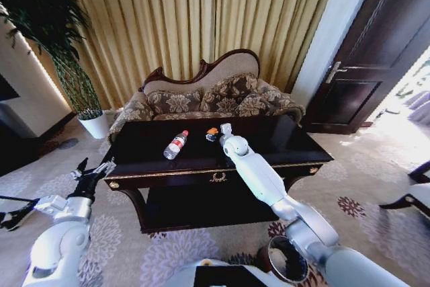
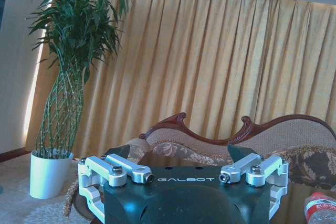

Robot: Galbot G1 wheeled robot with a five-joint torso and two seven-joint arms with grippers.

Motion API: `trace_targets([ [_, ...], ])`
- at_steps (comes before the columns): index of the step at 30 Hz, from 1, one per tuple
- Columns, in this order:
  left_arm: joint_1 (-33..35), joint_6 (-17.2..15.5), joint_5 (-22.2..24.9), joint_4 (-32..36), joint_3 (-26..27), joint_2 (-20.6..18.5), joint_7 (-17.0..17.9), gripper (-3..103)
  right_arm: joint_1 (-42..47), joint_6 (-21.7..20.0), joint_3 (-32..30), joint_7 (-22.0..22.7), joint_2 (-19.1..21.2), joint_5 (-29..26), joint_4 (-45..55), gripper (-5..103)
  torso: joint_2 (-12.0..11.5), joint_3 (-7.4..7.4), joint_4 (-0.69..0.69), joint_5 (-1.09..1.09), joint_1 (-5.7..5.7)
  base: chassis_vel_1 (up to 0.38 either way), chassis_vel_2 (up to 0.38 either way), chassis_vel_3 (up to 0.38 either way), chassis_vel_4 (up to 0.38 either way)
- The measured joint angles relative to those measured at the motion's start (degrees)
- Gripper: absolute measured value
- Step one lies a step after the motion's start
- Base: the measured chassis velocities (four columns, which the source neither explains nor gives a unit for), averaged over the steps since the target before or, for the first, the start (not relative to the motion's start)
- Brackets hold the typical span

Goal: Move to the front of the table and place the trash on the table into the trash bin.

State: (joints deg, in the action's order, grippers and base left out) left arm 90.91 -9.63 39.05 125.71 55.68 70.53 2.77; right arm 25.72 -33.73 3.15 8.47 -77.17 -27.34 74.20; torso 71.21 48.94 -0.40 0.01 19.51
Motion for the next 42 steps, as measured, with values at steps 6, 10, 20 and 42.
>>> trace_targets([
  [6, -0.02, 0.02, -0.05, 0.00, -0.15, 0.03, 0.00, 100, 0.16, 0.86, -0.04, -0.05, 0.34, 0.02, 0.08, 36, 0.00, 0.00, 0.00, 0.00, 0.00, 0.000, 0.000, 0.000, 0.000],
  [10, -0.02, 0.02, -0.06, 0.00, -0.16, 0.03, 0.00, 100, 0.25, 1.10, -0.21, -0.05, 0.45, -0.02, 0.43, 20, 0.00, 0.00, 0.00, 0.00, 0.00, 0.000, 0.000, 0.000, 0.000],
  [20, 0.01, 0.07, -0.09, -0.05, -0.16, 0.20, -0.06, 100, 1.52, 1.78, -3.13, 1.37, 1.43, -2.61, 5.58, 5, 0.00, 0.00, -0.01, 0.00, 0.00, 0.000, 0.000, 0.000, 0.000],
  [42, -0.23, 0.29, -0.28, -0.40, -0.96, 0.00, -0.31, 100, 10.50, 9.35, -13.56, 2.92, 4.82, -6.57, 18.13, 5, 0.00, 0.00, 0.00, 0.01, 0.00, 0.000, 0.000, 0.000, 0.000],
])
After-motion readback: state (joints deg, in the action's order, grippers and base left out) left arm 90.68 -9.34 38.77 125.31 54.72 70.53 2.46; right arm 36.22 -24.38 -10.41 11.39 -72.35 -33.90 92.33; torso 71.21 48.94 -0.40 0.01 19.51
